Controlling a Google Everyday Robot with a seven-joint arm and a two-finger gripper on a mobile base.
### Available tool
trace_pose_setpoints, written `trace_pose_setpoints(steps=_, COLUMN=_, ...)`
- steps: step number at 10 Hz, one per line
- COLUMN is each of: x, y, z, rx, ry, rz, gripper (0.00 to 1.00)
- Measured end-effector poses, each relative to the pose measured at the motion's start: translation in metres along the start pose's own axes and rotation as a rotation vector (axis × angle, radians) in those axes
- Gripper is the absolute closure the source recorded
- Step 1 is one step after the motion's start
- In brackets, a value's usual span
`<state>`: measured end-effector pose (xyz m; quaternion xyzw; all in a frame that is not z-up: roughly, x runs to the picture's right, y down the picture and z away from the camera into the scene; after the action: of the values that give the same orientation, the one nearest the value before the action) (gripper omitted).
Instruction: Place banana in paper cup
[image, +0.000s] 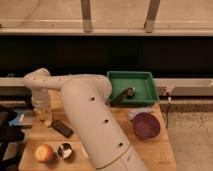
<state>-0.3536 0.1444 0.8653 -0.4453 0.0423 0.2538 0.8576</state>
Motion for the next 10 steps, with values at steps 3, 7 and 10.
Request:
trace_pose_setpoints(steps=3, x=0.004, y=0.001, z=0.002, rx=-0.003, ry=-0.004, rz=-0.004, gripper=1.00)
trace_pose_setpoints(steps=7, x=0.012, y=-0.013, z=-0.020, rx=-0.023, ry=-0.100, rz=0.011, gripper=1.00)
trace_pose_setpoints(steps=10, x=0.024, y=-0.019, z=-0.071, rx=-0.004, ry=-0.228, rz=0.025, gripper=1.00)
